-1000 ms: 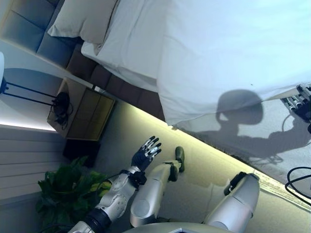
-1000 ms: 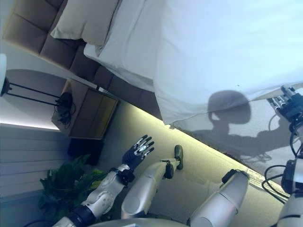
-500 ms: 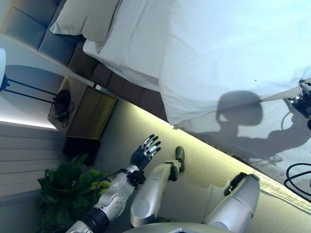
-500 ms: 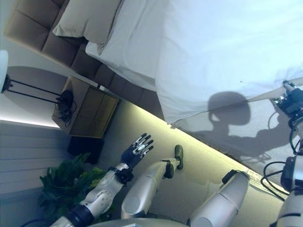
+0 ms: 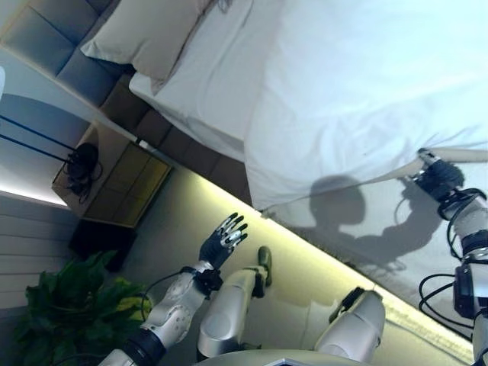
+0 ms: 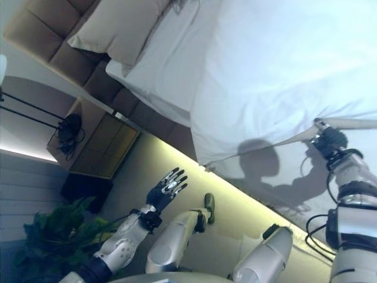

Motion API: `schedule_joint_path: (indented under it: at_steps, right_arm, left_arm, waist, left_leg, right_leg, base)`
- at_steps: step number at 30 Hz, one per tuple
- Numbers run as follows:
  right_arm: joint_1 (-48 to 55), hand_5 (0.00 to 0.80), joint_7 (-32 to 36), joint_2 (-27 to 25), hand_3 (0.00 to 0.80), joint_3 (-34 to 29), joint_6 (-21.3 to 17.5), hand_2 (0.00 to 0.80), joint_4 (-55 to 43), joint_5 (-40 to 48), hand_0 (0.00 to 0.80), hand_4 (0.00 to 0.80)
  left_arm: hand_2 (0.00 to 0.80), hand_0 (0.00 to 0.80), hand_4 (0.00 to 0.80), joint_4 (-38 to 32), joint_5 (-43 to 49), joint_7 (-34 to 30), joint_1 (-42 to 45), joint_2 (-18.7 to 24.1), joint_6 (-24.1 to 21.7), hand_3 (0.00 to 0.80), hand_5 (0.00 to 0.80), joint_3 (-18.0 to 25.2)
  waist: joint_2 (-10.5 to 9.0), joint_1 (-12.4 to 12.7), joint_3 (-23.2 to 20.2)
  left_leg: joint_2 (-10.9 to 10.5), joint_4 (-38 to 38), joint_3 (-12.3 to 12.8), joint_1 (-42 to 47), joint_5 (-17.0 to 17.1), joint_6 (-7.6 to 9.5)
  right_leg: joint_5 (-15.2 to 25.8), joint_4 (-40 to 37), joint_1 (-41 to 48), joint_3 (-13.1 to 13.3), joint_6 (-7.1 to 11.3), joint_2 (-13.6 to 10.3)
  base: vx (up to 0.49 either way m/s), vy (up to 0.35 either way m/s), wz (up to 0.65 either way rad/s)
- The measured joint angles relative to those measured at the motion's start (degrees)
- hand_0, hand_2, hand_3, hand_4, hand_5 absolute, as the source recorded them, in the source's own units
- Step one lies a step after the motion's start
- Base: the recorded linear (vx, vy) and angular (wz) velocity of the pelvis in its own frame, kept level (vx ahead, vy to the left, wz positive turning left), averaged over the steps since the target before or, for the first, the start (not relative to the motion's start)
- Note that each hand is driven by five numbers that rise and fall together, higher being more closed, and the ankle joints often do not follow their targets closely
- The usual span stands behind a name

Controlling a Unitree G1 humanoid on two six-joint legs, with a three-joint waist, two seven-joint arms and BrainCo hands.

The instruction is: Make the bed neatly

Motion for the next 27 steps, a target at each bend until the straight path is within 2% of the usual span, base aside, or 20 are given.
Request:
schedule_joint_path:
  at_steps: [2,6,15,21,27]
  right_arm:
    - [0.5,0.8,-1.6,2.6,0.8,2.1,0.0,0.8,-0.5,0.0,0.8,0.8]
    - [2.0,0.8,-5.2,7.3,0.8,5.2,0.0,0.8,-2.0,0.0,0.8,0.8]
    - [4.0,0.8,-8.9,14.6,0.8,11.3,0.2,0.8,-6.2,-2.1,0.8,0.8]
    - [4.5,0.8,-10.4,19.1,0.8,16.1,0.5,0.8,-7.6,-4.1,0.8,0.8]
    - [4.7,0.8,-13.2,21.4,0.8,19.0,3.1,0.8,-10.4,-4.9,0.8,0.8]
  left_arm:
    - [0.0,0.0,0.0,0.0,1.1,1.0,0.9,0.2,0.7,0.0,0.0,0.5]
    - [0.0,0.0,0.0,0.0,3.4,2.9,2.3,0.3,2.3,0.0,0.0,0.8]
    - [0.0,0.0,0.0,2.1,5.5,5.3,4.8,0.0,3.7,0.0,0.0,2.7]
    - [0.0,0.0,0.0,4.0,6.6,5.8,6.8,-1.1,4.6,0.0,0.0,3.7]
    - [0.0,0.0,0.0,4.2,6.7,5.9,8.8,-1.5,6.1,0.0,0.0,5.2]
  waist:
    - [-0.65,1.0,-0.6]
    - [-1.51,1.8,-2.6]
    - [-2.63,5.7,-5.4]
    - [-2.93,7.8,-7.9]
    - [-3.36,9.5,-9.9]
  left_leg:
    - [0.1,-1.6,-0.1,2.7,0.0,-0.07]
    - [0.0,-2.8,-1.3,5.8,-0.1,-0.17]
    - [-1.6,-6.4,-3.2,13.5,-0.2,-0.14]
    - [-2.7,-8.2,-5.2,16.3,-0.2,-0.12]
    - [-3.4,-9.5,-6.8,18.2,-0.2,-0.14]
  right_leg:
    - [-0.2,-1.5,2.9,-0.7,-0.3,0.6]
    - [-0.6,-4.0,8.2,-3.3,0.39,0.9]
    - [-1.0,-7.9,18.0,-6.1,1.24,0.9]
    - [-1.7,-10.1,22.8,-7.2,2.62,0.9]
    - [-1.9,-12.3,27.0,-9.7,4.68,1.0]
  base:
    - [0.079,-0.055,-0.06]
    - [0.071,-0.007,0.11]
    - [0.063,0.053,0.11]
    - [0.061,0.086,0.18]
    - [0.053,0.092,0.17]
